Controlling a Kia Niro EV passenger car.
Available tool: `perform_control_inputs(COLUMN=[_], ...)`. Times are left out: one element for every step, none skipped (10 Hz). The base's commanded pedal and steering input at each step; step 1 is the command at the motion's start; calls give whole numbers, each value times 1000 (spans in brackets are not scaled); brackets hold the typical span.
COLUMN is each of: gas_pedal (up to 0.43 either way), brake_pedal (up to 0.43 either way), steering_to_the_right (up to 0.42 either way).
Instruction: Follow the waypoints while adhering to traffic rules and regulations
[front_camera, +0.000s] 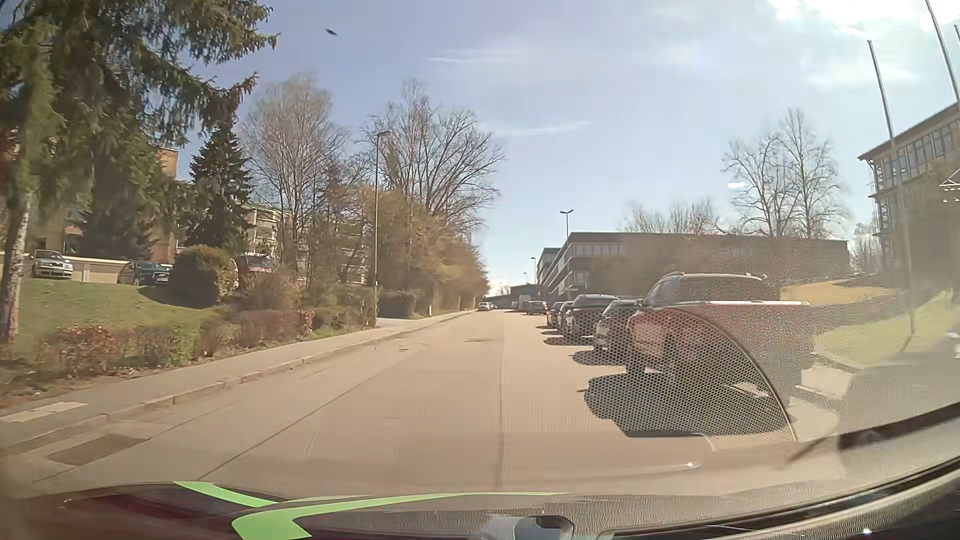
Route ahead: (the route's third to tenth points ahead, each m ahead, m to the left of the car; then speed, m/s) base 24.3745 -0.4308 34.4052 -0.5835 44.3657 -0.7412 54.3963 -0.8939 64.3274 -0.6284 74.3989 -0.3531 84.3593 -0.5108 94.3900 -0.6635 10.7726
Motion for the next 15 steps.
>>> perform_control_inputs(gas_pedal=[228,228,228,228,228,228,228,228,228,228,228,228,228,228,220], brake_pedal=[0,0,0,0,0,0,0,0,0,0,0,0,0,0,0], steering_to_the_right=[-4,-1,1,1,1,4,4,4,4,4,4,5,5,5,5])
